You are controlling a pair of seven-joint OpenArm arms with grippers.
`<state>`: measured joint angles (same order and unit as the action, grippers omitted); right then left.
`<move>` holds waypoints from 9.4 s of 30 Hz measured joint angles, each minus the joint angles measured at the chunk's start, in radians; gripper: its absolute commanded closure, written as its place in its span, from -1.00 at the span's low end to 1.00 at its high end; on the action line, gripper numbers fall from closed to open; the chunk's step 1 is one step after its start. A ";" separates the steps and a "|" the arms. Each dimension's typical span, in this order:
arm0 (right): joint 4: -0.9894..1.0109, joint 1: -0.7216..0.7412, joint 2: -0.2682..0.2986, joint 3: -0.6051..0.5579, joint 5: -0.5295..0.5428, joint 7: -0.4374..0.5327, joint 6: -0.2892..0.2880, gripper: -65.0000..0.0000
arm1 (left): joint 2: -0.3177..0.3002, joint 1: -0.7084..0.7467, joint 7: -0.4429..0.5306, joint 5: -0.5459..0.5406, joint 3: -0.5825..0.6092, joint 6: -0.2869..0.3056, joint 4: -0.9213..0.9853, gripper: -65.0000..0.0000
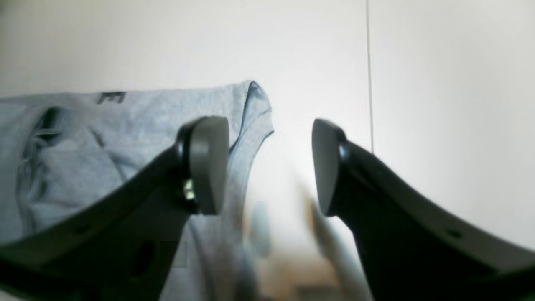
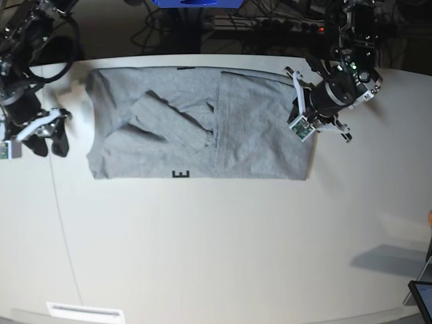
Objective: Fold the T-shirt properly
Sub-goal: 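Open both grippers and withdraw them from the shirt, then lower both grippers onto the shirt's opposite side edges and grasp them, then lift the held edges and fold them together with both grippers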
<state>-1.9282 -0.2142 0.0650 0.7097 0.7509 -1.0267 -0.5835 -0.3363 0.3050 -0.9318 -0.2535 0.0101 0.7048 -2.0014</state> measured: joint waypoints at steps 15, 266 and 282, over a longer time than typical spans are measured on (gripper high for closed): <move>0.544 -0.038 0.147 0.092 0.666 -0.321 -0.001 -0.87 | 0.011 -0.026 0.018 0.094 -0.392 0.000 0.015 0.37; 0.137 0.073 -0.166 -1.476 -1.472 -0.126 0.979 1.00 | 0.249 -0.296 0.052 0.135 0.203 -0.011 0.392 0.37; 0.179 0.089 -0.157 -1.532 -1.450 -0.126 0.990 1.00 | 0.149 -0.178 0.004 0.173 0.048 -0.007 0.203 0.37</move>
<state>-1.7496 -0.1249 -0.0917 -0.8227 -0.6994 -1.1526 0.4061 -0.1871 0.1268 -0.9276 -0.0807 0.0582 0.6975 -1.7985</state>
